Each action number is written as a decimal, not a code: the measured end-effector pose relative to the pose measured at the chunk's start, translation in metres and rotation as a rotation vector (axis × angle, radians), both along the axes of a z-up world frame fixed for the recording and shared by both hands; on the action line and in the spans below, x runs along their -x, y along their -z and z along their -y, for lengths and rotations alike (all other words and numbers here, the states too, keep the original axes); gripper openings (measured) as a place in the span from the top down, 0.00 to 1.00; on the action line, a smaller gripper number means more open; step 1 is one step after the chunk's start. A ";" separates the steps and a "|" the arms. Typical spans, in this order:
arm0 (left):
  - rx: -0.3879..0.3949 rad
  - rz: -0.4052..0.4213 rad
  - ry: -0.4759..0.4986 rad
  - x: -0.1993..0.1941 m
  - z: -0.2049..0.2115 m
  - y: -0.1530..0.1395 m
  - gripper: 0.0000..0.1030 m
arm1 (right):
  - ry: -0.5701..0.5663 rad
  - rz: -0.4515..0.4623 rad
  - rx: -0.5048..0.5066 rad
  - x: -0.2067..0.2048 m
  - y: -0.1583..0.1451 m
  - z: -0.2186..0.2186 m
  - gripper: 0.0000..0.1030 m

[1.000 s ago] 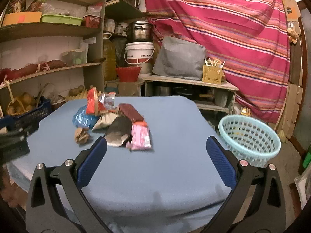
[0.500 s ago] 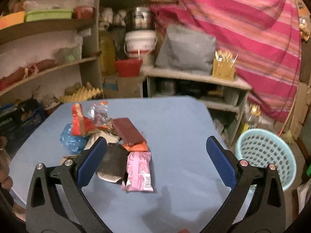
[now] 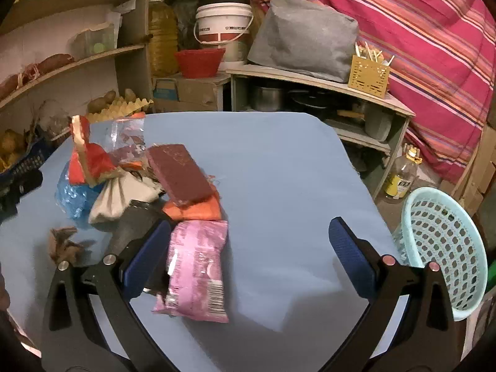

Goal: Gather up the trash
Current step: 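Grasp the crumpled brown paper with the left tool while the right tool grasps the pink wrapper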

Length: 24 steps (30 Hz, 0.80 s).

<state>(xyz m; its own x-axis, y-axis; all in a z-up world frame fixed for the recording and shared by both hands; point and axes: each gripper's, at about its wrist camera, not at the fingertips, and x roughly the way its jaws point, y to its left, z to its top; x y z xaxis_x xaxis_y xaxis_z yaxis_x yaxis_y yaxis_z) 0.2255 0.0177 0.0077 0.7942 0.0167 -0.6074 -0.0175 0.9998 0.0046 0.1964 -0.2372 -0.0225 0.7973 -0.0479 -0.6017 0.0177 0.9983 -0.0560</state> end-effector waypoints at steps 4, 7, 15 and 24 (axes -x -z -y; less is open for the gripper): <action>-0.013 -0.053 0.042 0.009 0.015 0.018 0.04 | 0.002 -0.026 -0.011 0.000 0.010 0.009 0.04; -0.047 -0.062 0.066 0.014 0.021 0.027 0.04 | 0.011 -0.044 -0.017 0.004 0.016 0.014 0.04; -0.027 -0.115 0.091 0.013 0.017 0.046 0.05 | 0.032 -0.087 -0.057 0.014 0.029 0.020 0.04; -0.011 -0.181 0.139 0.001 0.026 0.065 0.37 | 0.039 -0.094 -0.059 0.010 0.026 0.018 0.04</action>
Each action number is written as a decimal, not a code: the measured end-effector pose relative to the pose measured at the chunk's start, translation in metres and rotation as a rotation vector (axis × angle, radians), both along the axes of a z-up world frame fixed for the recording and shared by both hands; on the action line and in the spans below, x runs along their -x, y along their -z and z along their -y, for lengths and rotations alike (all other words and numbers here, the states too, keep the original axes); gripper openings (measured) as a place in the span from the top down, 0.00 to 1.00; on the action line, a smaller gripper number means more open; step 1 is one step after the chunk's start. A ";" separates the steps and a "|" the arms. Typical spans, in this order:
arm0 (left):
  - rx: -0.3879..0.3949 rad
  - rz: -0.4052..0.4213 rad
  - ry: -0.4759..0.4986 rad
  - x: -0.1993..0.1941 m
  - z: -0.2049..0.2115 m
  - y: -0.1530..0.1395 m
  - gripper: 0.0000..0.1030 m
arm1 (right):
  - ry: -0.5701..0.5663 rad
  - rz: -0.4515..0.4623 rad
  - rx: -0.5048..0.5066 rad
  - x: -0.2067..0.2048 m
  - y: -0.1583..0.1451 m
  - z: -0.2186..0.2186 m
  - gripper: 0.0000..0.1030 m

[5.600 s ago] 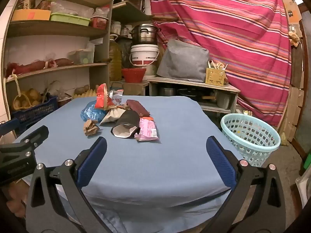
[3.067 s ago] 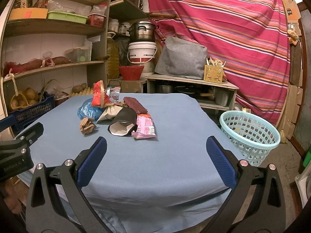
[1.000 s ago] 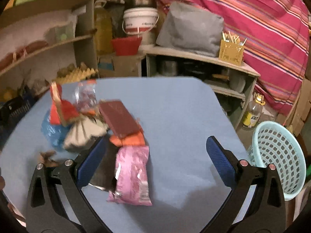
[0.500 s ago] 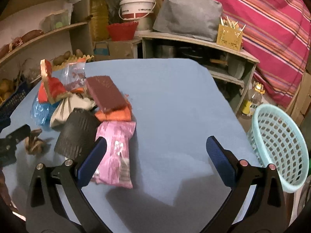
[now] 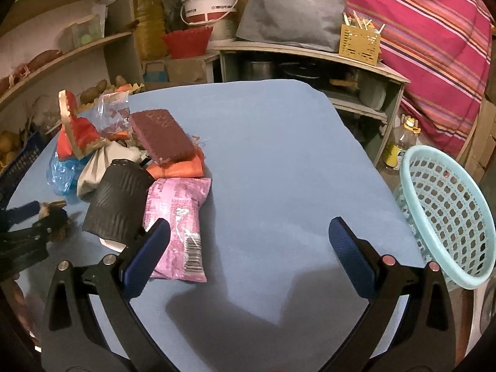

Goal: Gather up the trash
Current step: 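Grasp the crumpled brown paper with the left tool while the right tool grasps the pink wrapper, then carry both items to the blue basket and open both tools to drop them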

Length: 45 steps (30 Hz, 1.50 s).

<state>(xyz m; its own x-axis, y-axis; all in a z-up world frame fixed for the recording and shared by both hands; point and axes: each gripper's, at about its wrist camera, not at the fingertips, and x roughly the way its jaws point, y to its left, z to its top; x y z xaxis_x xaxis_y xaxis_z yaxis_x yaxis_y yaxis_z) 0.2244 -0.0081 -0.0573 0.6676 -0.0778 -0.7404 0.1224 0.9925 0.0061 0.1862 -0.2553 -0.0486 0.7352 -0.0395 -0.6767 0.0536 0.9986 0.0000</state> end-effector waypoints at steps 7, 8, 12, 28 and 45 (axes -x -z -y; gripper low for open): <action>-0.009 -0.016 0.037 -0.003 0.002 0.003 0.61 | -0.062 -0.012 0.007 -0.004 0.002 -0.017 0.04; -0.006 -0.018 0.035 -0.003 0.001 0.002 0.61 | -0.073 -0.016 0.028 -0.005 0.004 -0.022 0.04; 0.024 -0.023 0.023 -0.004 -0.007 -0.002 0.61 | -0.098 -0.060 0.009 -0.012 0.012 -0.028 0.17; 0.039 0.054 -0.043 0.000 -0.024 -0.029 0.61 | -0.137 -0.165 -0.038 -0.034 0.026 -0.035 0.60; 0.061 0.153 0.080 0.018 0.065 -0.082 0.61 | -0.074 -0.061 -0.011 0.009 -0.038 0.063 0.69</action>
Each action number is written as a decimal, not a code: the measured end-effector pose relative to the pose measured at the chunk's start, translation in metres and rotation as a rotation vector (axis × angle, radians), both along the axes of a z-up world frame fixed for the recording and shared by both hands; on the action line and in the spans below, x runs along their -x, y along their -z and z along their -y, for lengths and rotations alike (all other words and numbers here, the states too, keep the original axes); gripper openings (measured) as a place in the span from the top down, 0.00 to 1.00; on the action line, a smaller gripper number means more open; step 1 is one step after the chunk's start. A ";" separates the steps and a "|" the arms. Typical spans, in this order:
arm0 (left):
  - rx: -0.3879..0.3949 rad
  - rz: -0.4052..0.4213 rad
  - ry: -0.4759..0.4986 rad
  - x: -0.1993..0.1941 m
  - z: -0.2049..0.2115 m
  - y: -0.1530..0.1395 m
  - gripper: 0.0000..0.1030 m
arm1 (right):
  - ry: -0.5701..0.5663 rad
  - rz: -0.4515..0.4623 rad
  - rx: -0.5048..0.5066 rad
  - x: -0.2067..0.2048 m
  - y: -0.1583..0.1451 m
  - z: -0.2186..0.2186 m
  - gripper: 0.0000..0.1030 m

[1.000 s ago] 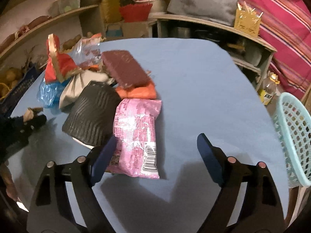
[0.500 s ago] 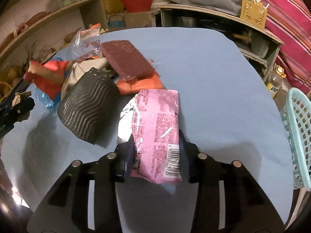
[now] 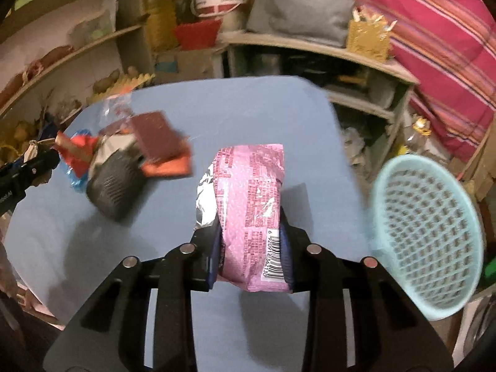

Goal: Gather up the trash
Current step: 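Carry both items to the blue basket and open both tools to drop them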

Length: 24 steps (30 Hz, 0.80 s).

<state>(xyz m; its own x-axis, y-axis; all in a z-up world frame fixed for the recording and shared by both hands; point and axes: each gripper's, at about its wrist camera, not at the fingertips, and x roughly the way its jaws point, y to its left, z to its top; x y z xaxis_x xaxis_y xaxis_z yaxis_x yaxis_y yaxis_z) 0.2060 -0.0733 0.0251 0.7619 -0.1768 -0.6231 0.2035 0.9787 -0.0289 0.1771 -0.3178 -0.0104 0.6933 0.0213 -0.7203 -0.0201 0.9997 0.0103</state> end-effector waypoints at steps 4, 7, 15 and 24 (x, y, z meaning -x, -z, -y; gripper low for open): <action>0.018 0.007 0.050 -0.009 0.051 -0.006 0.61 | 0.075 0.016 -0.015 0.012 -0.011 0.054 0.69; 0.029 0.016 0.091 -0.016 0.088 -0.007 0.61 | 0.145 0.029 -0.008 0.021 -0.013 0.097 0.69; 0.029 0.017 0.272 -0.025 0.225 -0.003 0.61 | 0.302 0.064 0.010 0.034 -0.017 0.206 0.69; 0.016 0.016 0.428 -0.030 0.340 0.014 0.61 | 0.382 0.052 -0.007 0.049 0.002 0.264 0.69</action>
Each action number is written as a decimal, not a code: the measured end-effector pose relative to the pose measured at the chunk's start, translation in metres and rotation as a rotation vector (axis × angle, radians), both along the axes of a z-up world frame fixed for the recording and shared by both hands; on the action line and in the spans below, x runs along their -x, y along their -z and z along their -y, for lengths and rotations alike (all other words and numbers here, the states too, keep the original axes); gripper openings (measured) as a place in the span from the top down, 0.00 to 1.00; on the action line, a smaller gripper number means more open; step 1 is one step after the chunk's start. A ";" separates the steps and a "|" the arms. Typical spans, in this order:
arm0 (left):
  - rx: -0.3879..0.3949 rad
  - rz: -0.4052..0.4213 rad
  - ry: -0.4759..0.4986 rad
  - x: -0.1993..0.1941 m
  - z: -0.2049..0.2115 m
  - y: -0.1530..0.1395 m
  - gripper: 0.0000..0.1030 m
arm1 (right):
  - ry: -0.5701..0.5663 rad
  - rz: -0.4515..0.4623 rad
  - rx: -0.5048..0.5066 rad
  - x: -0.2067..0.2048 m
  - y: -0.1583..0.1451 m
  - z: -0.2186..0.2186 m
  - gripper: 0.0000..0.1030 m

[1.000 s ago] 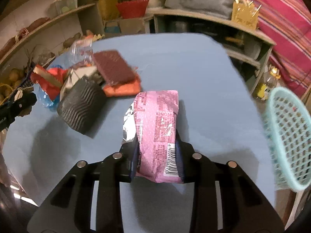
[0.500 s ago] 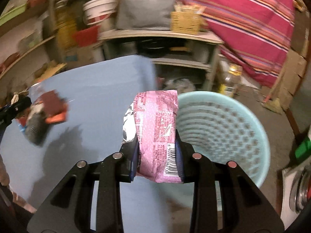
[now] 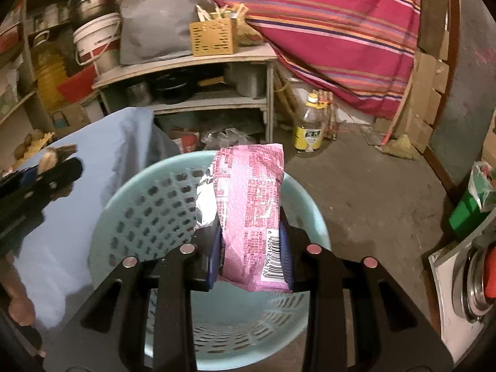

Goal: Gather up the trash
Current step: 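Carry both items to the blue basket and open both tools to drop them, then grasp the foil and red paper with the left tool while the right tool reaches the maroon sponge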

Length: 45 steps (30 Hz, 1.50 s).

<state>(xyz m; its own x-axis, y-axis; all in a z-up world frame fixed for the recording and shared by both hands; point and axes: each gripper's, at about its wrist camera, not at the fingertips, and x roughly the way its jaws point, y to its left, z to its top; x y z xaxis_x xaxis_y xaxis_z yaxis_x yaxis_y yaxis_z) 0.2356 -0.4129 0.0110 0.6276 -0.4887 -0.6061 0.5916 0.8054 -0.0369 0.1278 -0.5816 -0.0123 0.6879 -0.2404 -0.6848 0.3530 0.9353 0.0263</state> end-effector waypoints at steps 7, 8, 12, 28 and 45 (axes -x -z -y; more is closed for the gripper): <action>-0.003 -0.034 0.005 -0.010 0.020 0.013 0.37 | 0.015 -0.006 -0.019 -0.002 0.011 0.015 0.69; 0.005 -0.029 -0.001 -0.009 0.018 0.012 0.28 | 0.016 -0.005 -0.023 -0.004 0.012 0.016 0.69; 0.008 -0.009 -0.014 -0.006 0.011 0.005 0.27 | 0.014 -0.013 -0.028 -0.008 0.017 0.015 0.69; 0.016 0.011 -0.161 -0.004 -0.102 -0.020 0.15 | 0.045 0.020 -0.010 -0.009 0.010 -0.029 0.11; -0.040 0.055 -0.561 -0.008 -0.340 -0.017 0.10 | -0.161 0.064 -0.055 -0.055 -0.025 -0.205 0.04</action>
